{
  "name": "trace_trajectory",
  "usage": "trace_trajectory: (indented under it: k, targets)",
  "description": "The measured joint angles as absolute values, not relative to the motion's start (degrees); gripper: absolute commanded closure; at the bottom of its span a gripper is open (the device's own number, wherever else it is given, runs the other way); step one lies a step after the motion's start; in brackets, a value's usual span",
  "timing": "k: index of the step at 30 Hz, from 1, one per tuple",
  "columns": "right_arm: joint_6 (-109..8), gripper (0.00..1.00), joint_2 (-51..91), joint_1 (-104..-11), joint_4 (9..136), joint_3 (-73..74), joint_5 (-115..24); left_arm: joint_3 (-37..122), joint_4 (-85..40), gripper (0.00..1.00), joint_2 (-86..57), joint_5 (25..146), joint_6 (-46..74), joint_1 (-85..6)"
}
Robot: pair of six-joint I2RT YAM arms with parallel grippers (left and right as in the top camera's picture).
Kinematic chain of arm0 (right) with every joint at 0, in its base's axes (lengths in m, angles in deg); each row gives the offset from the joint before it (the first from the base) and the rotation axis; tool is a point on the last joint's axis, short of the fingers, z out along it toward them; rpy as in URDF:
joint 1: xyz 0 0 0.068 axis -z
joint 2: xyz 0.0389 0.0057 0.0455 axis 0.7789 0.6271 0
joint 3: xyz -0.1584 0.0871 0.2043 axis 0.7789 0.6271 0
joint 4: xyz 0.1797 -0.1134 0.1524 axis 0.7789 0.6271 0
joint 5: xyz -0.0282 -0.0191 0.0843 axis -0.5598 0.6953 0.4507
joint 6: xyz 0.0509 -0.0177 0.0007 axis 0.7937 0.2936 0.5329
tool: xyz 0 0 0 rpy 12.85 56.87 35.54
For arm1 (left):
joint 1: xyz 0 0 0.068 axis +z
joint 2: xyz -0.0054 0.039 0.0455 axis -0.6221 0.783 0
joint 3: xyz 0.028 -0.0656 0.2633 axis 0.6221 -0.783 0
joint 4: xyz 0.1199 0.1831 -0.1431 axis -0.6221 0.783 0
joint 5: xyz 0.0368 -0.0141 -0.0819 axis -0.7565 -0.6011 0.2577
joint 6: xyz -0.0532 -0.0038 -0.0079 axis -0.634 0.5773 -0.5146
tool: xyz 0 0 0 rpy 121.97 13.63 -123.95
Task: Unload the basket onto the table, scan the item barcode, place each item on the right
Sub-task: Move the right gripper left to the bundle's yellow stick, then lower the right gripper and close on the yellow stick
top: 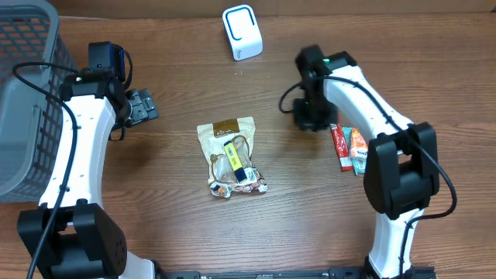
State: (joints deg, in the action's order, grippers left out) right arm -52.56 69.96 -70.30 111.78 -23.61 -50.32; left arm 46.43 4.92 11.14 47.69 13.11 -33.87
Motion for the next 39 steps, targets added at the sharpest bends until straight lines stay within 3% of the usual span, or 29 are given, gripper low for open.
trace_trajectory:
  k: [7, 18, 39]
  targets:
    - [-52.58, 0.77, 69.96, -79.65, 111.49, -24.53, -39.24, 46.43, 4.89, 0.00, 11.14, 47.69, 13.11, -33.87]
    - [-48.19, 0.74, 69.96, -90.19, 112.48, -24.51, -37.17, 46.43, 4.89, 0.00, 11.14, 47.69, 13.11, -33.87]
    - [-43.92, 0.71, 69.96, -92.20, 112.48, -24.51, -40.27, 46.43, 4.89, 0.00, 11.14, 47.69, 13.11, -33.87]
